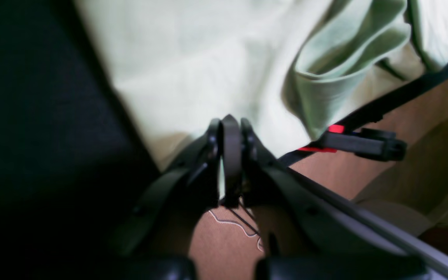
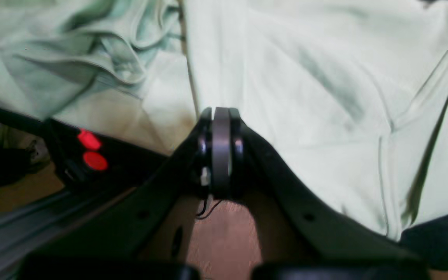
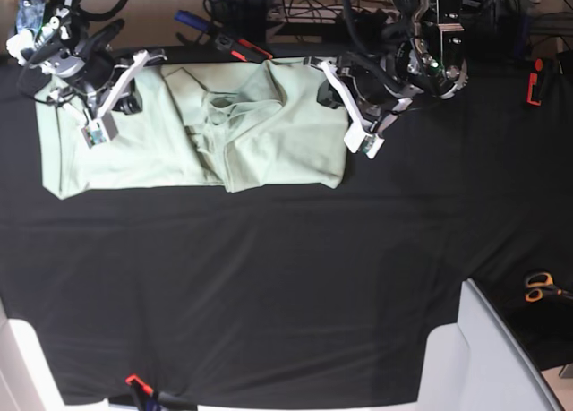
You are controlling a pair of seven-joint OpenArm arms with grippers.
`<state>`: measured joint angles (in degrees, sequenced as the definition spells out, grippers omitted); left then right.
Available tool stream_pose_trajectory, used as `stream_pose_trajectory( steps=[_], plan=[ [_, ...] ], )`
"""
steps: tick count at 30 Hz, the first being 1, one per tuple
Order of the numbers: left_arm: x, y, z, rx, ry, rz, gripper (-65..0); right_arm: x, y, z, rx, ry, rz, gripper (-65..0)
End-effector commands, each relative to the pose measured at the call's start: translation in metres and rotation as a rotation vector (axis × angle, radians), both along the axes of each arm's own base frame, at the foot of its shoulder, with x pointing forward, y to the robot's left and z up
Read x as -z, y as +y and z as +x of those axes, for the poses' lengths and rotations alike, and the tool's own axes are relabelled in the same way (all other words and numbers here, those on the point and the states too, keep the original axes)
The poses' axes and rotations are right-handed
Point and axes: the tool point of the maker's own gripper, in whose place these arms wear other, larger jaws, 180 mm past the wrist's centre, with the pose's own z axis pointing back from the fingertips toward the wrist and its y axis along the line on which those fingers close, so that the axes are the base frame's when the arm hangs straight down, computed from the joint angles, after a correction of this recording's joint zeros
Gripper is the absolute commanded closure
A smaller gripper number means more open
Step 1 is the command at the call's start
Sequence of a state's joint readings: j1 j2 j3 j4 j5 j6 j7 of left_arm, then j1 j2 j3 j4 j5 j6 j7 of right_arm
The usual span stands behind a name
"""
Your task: Fold the T-shirt properly
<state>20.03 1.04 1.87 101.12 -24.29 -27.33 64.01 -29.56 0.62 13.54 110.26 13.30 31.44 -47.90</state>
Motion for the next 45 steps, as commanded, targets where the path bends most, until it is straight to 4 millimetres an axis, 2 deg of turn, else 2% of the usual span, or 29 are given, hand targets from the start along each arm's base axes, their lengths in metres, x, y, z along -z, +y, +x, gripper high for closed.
stream_pose_trajectory(
  steps=[1,5,10,13,17,22,31,34,37,45],
  plan=[
    [-0.009,-0.008,0.009,0.006,-0.043,-0.029,0.0,-0.008,0.002,0.004,-0.001,-0.036,0.015,0.0],
    [-0.012,-0.027,0.012,0.022,-0.050,-0.060,0.0,-0.007,0.002,0.001,0.001,-0.029,0.017,0.0],
    [0.006,-0.044,0.010,0.018,0.015,-0.104,0.0,-0.006,0.002,0.000,-0.001,-0.027,0.017,0.0],
    [0.008,-0.053,0.011,0.014,0.029,-0.125,0.0,-0.007,0.002,0.000,0.001,-0.028,0.017,0.0],
    [0.003,-0.069,0.015,0.058,0.011,-0.141,0.0,-0.007,0.002,0.000,0.001,-0.028,0.017,0.0],
    [-0.001,-0.079,0.019,0.118,-0.006,-0.136,0.0,-0.007,0.002,0.002,0.001,-0.033,0.017,0.0],
    [0.006,-0.125,0.012,0.393,0.002,-0.117,0.0,-0.008,0.002,0.002,0.001,-0.036,0.017,0.0],
    [0.005,-0.134,0.013,0.461,-0.011,-0.103,0.0,-0.008,0.002,0.002,0.001,-0.036,0.017,0.0],
    [-0.001,-0.154,0.008,0.569,-0.041,-0.094,0.0,-0.008,0.002,0.003,0.001,-0.037,0.017,0.0],
    [-0.010,-0.177,0.000,0.748,-0.095,-0.061,0.0,-0.009,0.002,0.004,0.001,-0.040,0.017,0.0]
  ],
)
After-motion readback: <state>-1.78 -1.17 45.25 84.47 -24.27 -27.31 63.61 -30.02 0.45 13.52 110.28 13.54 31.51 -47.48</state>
